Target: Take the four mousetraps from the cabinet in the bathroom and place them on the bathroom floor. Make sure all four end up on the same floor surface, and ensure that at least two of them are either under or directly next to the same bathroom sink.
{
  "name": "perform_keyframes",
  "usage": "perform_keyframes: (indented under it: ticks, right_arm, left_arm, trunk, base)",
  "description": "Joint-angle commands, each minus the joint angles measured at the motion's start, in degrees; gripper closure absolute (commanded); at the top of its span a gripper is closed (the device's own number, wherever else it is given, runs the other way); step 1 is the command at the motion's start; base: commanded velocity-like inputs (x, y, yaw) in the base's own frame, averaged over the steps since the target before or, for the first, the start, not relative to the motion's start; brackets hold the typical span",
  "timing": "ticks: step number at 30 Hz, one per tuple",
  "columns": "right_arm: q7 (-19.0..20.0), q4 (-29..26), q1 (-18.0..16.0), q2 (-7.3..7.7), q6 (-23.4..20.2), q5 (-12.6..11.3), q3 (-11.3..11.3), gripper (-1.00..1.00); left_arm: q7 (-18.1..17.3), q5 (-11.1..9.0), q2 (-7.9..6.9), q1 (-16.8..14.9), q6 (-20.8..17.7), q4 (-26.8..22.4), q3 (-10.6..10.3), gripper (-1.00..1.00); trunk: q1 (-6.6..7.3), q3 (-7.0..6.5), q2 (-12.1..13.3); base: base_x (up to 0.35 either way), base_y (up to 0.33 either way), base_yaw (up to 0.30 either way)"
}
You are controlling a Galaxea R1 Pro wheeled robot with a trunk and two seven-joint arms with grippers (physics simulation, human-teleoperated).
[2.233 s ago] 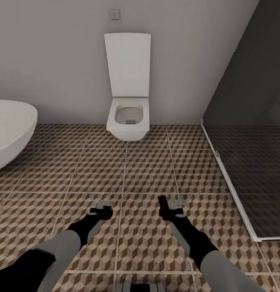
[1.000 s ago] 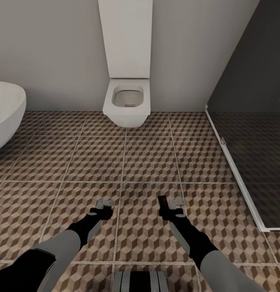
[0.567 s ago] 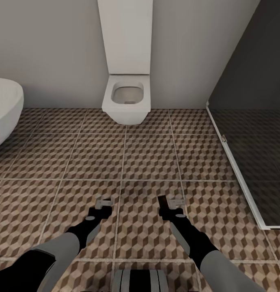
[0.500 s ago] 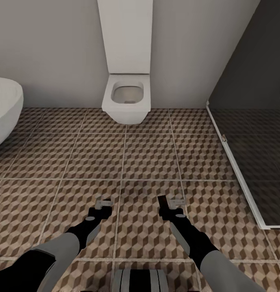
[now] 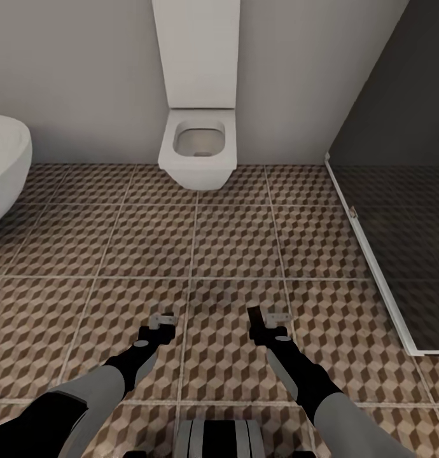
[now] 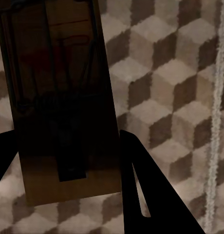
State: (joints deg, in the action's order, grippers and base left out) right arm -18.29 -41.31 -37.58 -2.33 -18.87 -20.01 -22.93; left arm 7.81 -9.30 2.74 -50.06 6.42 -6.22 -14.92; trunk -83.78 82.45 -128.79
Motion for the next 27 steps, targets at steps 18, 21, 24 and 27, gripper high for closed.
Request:
perform_keyframes:
  ticks: [18, 21, 24, 27]
  right_arm:
    - [-0.52, -0.06, -0.04, 0.05, -0.11, -0.73, -0.28, 1.0]
    - [-0.52, -0.04, -0.04, 0.05, -0.11, -0.73, -0.28, 1.0]
    - [-0.51, -0.04, -0.04, 0.05, -0.11, -0.73, -0.28, 1.0]
    - [-0.51, -0.02, -0.04, 0.0, -0.11, -0.73, -0.28, 1.0]
  left_arm:
    - [0.45, -0.45, 0.01, -0.03, 0.23, 0.06, -0.54, 1.0]
    - [0.45, -0.45, 0.03, -0.03, 0.23, 0.06, -0.54, 1.0]
    - [0.45, -0.45, 0.0, -0.03, 0.25, 0.06, -0.54, 1.0]
    - [0.45, -0.45, -0.01, -0.03, 0.22, 0.06, -0.54, 1.0]
  trunk:
    - [-3.94, 4.94, -7.23]
    - [-4.6, 5.75, -8.44]
    - [-5.26, 6.57, -9.64]
    - [-5.92, 7.39, -10.84]
  base:
    - [0.0, 0.0, 0.0]
    - [0.0, 0.0, 0.0]
    - [0.0, 0.0, 0.0]
    - [0.0, 0.0, 0.0]
